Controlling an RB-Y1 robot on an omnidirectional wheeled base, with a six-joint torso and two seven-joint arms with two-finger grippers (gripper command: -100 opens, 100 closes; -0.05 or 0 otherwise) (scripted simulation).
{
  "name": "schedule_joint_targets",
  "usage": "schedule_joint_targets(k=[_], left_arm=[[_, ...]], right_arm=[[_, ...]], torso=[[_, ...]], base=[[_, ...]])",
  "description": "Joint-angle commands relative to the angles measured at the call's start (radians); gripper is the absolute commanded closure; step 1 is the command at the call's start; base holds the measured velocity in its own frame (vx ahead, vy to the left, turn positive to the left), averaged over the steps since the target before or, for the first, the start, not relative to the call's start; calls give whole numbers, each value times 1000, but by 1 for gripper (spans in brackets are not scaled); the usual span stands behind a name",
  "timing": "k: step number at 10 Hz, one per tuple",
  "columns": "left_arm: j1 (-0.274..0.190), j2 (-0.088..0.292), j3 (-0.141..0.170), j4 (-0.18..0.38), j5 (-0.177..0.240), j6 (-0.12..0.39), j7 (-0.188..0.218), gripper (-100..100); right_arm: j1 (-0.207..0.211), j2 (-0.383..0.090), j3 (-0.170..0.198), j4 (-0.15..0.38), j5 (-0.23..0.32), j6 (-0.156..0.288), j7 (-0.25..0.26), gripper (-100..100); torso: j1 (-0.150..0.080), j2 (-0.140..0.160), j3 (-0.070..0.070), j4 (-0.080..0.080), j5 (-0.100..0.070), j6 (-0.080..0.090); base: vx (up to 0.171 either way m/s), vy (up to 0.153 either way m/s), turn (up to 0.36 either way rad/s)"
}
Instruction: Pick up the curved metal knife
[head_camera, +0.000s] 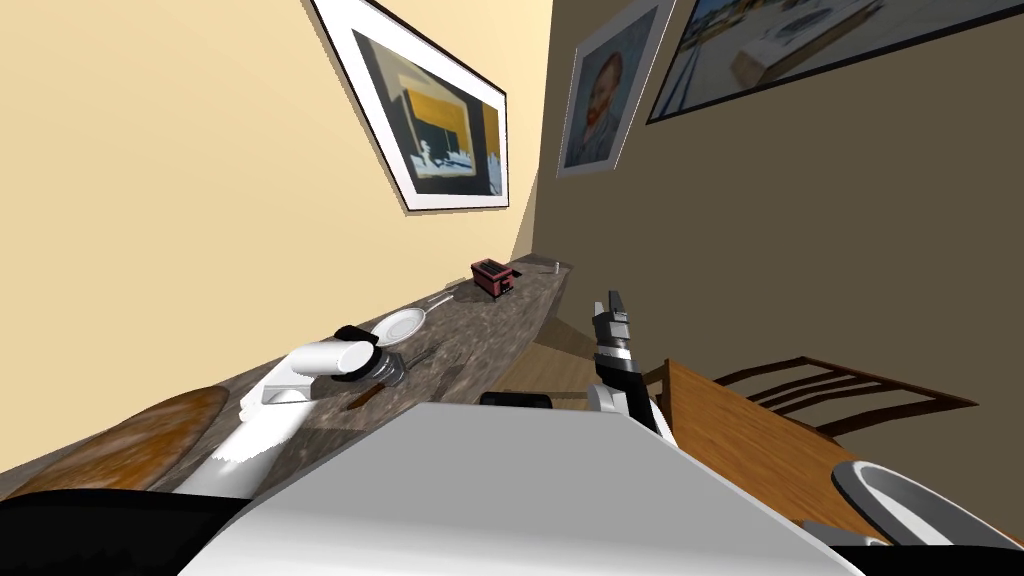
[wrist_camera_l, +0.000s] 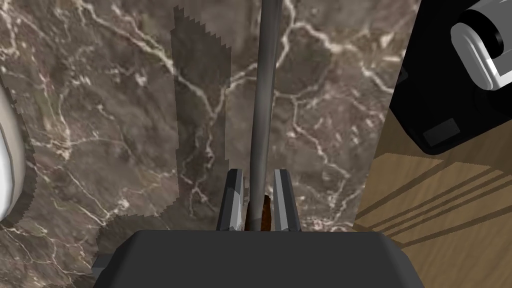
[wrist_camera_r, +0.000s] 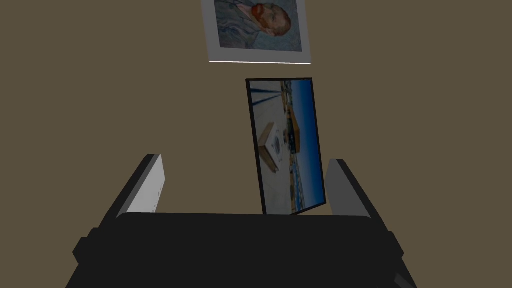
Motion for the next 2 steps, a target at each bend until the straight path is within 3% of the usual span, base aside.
schedule_joint_targets(k=[1,2], left_arm=[[0,0,0,0,0,0,0,100],[0,1,1,-2,1,3,2,0]], right_arm=[[0,0,0,0,0,0,0,0],[0,0,0,0,0,0,0,0]], torso=[[0,0,0,0,0,0],[0,0,0,0,0,0]], base=[[1,6,1],[0,0,0]])
